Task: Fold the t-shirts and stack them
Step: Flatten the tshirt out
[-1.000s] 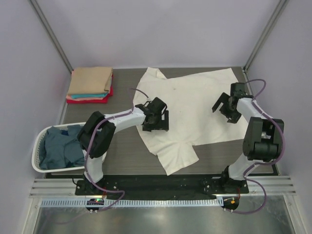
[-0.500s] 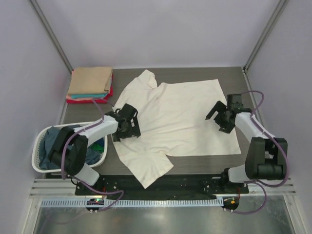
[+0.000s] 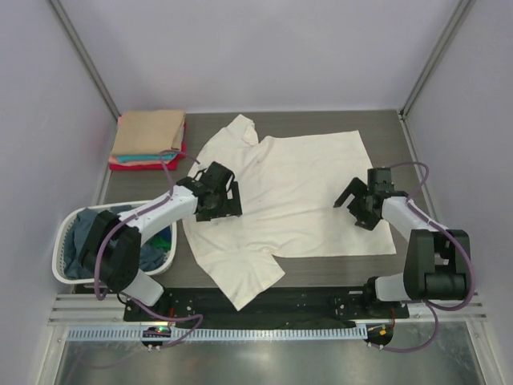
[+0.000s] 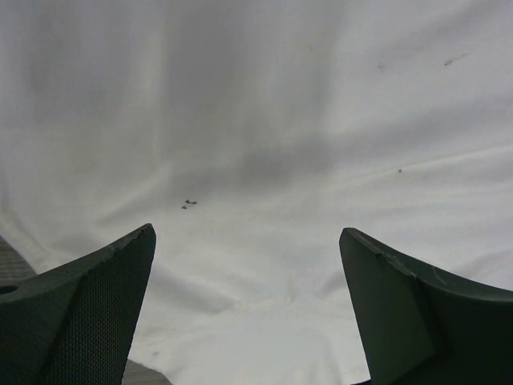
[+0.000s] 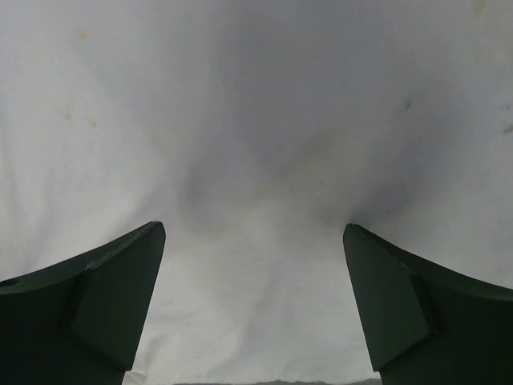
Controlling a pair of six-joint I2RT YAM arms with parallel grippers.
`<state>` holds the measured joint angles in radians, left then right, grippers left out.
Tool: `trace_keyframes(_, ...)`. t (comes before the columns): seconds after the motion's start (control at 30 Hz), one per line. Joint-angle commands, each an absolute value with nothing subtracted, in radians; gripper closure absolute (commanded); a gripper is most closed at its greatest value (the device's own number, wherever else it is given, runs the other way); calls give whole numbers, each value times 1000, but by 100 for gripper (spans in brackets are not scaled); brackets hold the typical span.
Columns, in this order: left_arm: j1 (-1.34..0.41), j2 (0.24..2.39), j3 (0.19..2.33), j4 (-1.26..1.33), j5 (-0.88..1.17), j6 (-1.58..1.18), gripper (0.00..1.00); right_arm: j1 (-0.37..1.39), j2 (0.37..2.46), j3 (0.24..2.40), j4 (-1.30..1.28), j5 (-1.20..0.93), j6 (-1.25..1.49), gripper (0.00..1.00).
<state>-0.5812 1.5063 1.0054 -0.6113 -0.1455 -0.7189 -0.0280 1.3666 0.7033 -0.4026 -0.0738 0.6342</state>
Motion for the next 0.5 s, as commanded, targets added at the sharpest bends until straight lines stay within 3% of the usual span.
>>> trace_keyframes(0.0,-586,1561,1041,-537,-83,-706,3,-40,1391,669,-334,-109,633,0)
trace_keyframes(0.27,-670,1485,1069,-644,-164,-759,8,-224,1310,552,-356,-87,692,0)
trace_keyframes(0.47,-1038,1390,1088,-958,-371,-915,10,-235,1304,679,-399,-175,629,0)
